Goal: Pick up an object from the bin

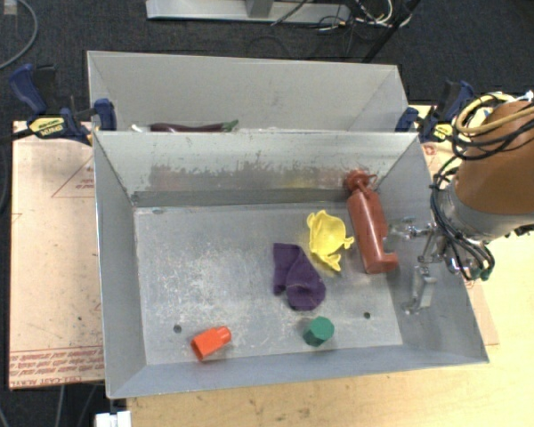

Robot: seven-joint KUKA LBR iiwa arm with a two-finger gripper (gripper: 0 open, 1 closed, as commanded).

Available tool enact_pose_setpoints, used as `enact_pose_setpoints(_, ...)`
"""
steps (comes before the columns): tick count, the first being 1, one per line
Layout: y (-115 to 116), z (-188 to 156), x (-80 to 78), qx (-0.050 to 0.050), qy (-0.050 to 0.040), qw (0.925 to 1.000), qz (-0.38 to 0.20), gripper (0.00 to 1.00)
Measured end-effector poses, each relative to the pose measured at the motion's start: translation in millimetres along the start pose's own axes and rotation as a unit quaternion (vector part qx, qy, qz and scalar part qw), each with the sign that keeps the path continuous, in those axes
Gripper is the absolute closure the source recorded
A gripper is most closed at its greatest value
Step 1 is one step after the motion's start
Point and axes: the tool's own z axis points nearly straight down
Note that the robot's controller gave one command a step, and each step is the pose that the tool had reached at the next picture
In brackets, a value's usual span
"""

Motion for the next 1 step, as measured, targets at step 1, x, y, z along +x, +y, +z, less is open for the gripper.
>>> enact_pose_setpoints(1, 0.7, -4.4, -1.8, 0.001, -0.0038, 1.0, -0.002, 0.0)
